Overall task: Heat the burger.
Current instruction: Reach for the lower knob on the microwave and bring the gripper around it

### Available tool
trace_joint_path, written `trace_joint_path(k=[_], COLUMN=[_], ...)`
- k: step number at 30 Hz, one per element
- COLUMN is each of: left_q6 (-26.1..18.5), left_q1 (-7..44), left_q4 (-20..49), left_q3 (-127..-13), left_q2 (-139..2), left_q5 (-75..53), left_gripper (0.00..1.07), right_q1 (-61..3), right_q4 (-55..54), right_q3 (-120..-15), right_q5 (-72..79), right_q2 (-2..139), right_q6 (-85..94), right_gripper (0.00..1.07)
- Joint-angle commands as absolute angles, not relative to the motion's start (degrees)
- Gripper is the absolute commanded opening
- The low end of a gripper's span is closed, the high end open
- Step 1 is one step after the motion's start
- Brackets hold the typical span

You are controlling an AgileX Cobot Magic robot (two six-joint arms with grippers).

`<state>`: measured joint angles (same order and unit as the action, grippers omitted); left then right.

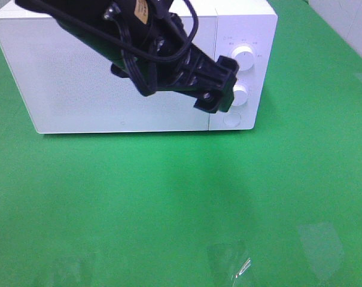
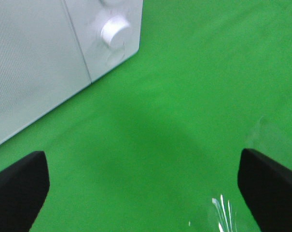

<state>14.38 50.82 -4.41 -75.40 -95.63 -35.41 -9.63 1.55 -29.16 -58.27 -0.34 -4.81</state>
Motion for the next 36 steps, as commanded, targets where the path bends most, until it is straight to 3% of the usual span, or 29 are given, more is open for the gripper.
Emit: trace_joint_path(k=[1, 6, 13, 17, 18, 21, 23, 26, 27, 30, 31, 36], left_q6=[14.61, 14.5, 11.69, 9.8, 8.42, 7.16, 5.56, 5.33, 4.41, 3.95, 2.81, 0.86], left_q1=[51.17, 50.65, 45.61, 39.53, 35.75, 32.54, 24.24, 22.46, 18.33, 14.95, 11.46, 6.25], left_q4=[-3.21, -8.02, -7.33, -4.76, -3.38, -2.35, -0.69, -0.63, 0.0, 0.0, 0.0, 0.0], left_q3=[-75.86, -75.8, -75.75, -75.75, -75.75, -75.75, -75.75, -75.75, -75.17, -73.63, -70.82, -63.83], left_q2=[-93.39, -91.62, -89.21, -86.52, -84.86, -83.59, -80.56, -80.1, -78.5, -76.66, -74.48, -69.9], left_q5=[-47.61, -62.91, -66.63, -67.9, -68.47, -69.33, -72.65, -73.34, -73.22, -73.22, -73.22, -73.22], left_gripper=[1.0, 1.0, 1.0, 1.0, 1.0, 1.0, 1.0, 1.0, 1.0, 1.0, 1.0, 1.0], right_q1=[-9.28, -9.28, -9.28, -9.28, -9.28, -9.28, -9.28, -9.28, -9.28, -9.28, -9.28, -9.28], right_q4=[1.83, 1.83, 1.83, 1.83, 1.83, 1.83, 1.83, 1.83, 1.83, 1.83, 1.83, 1.83], right_q3=[-29.11, -29.11, -29.11, -29.11, -29.11, -29.11, -29.11, -29.11, -29.11, -29.11, -29.11, -29.11], right_q5=[-57.41, -57.41, -57.41, -57.41, -57.41, -57.41, -57.41, -57.41, -57.41, -57.41, -57.41, -57.41], right_q2=[-1.66, -1.66, -1.66, -1.66, -1.66, -1.66, -1.66, -1.66, -1.66, -1.66, -1.66, -1.66], right_q6=[-5.16, -5.1, -5.1, -5.1, -5.1, -5.1, -5.1, -5.1, -5.1, -5.1, -5.1, -5.1], right_gripper=[0.75, 0.75, 0.75, 0.75, 0.75, 0.75, 0.75, 0.75, 0.75, 0.75, 0.75, 0.75])
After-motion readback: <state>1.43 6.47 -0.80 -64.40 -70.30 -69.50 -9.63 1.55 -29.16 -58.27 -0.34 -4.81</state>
